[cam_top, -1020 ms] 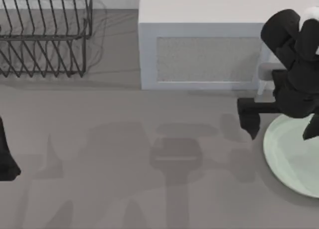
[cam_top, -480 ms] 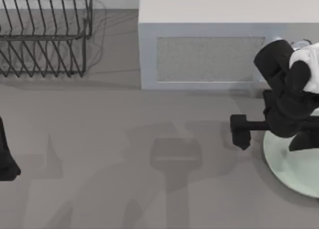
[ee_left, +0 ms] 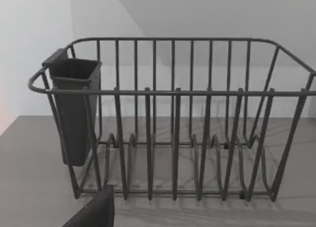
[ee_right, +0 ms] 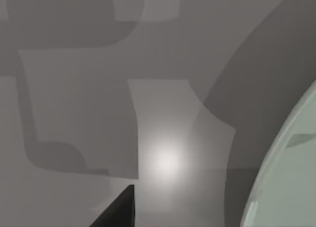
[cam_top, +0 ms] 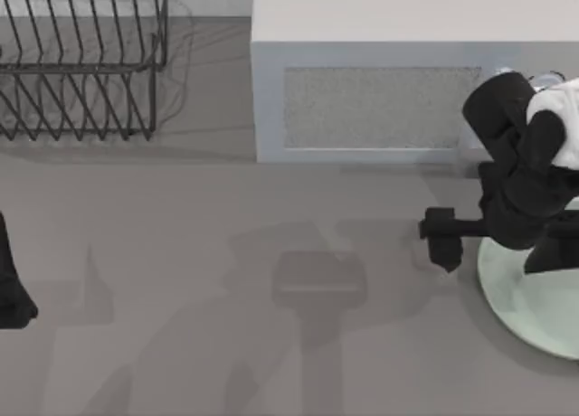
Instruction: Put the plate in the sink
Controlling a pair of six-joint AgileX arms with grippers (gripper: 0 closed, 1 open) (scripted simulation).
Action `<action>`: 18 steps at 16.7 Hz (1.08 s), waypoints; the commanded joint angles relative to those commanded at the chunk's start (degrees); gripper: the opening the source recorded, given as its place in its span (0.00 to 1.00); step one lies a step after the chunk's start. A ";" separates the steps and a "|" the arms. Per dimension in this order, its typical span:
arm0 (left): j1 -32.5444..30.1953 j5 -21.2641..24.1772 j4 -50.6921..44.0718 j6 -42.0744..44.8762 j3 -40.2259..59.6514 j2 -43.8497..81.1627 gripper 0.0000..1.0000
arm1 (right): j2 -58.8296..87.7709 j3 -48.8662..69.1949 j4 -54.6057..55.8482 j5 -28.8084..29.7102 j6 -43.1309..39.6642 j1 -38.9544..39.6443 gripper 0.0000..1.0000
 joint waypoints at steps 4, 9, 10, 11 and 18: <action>0.00 0.00 0.00 0.00 0.00 0.00 1.00 | 0.00 0.00 0.00 0.00 0.00 0.00 0.40; 0.00 0.00 0.00 0.00 0.00 0.00 1.00 | 0.00 0.00 0.00 0.00 0.00 0.00 0.02; 0.00 0.00 0.00 0.00 0.00 0.00 1.00 | 0.00 0.00 0.00 0.00 0.00 0.00 0.00; 0.00 0.00 0.00 0.00 0.00 0.00 1.00 | 0.00 0.00 0.00 0.00 0.00 0.00 0.00; 0.00 0.00 0.00 0.00 0.00 0.00 1.00 | -4.12 1.40 0.17 0.34 -0.11 -0.69 0.00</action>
